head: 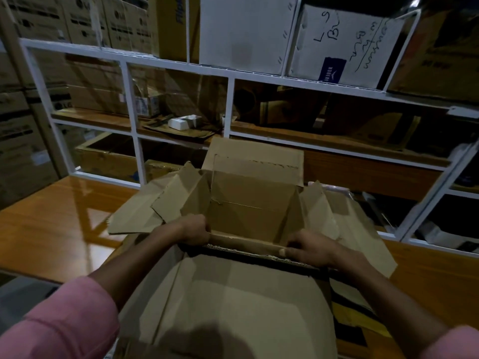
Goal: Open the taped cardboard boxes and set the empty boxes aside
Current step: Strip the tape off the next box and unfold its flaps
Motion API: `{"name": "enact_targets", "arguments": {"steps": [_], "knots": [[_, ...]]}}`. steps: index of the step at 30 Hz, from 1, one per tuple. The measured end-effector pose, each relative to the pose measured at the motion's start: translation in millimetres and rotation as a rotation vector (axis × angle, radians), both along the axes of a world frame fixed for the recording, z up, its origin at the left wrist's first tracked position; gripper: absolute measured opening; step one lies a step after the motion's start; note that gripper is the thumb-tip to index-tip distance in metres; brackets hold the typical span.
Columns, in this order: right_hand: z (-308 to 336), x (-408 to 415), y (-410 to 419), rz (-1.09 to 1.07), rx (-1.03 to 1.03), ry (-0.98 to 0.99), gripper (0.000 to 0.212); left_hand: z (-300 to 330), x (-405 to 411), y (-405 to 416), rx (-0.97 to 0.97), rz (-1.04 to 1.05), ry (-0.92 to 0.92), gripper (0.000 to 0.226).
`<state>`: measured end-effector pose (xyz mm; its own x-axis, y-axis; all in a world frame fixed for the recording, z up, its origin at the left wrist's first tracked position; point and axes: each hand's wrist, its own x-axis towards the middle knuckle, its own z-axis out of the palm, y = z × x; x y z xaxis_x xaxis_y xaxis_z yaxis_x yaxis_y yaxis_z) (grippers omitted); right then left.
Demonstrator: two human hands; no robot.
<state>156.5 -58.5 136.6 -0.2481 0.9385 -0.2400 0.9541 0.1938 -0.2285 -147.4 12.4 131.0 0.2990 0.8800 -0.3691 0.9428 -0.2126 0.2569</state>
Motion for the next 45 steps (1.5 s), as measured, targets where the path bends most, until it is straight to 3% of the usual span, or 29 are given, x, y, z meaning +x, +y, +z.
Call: {"name": "enact_targets", "arguments": {"steps": [5,9,14,18,22,25,35,45], "knots": [[-5,1,-2,-0.046,0.031,0.092,0.015,1,3,-6,0.096,0.011,-0.037,0.02],[-7,-8,-4,-0.06,0.064,0.185,0.048,2,2,-22,0.241,0.017,0.004,0.021],[-10,-21,-11,-0.124,0.24,0.242,0.051,3,22,-44,0.477,-0.07,-0.157,0.033],[-10,-29,-20,-0.15,0.448,0.205,0.045,-2,48,-59,0.555,-0.143,-0.218,0.05],[-8,-26,-33,-0.234,0.639,0.074,0.067,-4,79,-72,0.659,-0.234,-0.249,0.063],[-11,-14,-49,-0.288,0.715,0.041,0.071,-5,110,-82,0.651,-0.262,-0.276,0.068],[-20,97,-124,-0.623,0.837,0.037,0.067,-5,249,-125,0.782,-0.458,-0.323,0.069],[-35,282,-257,-0.864,0.858,-0.019,0.074,1,426,-206,0.766,-0.701,-0.315,0.073]]}}
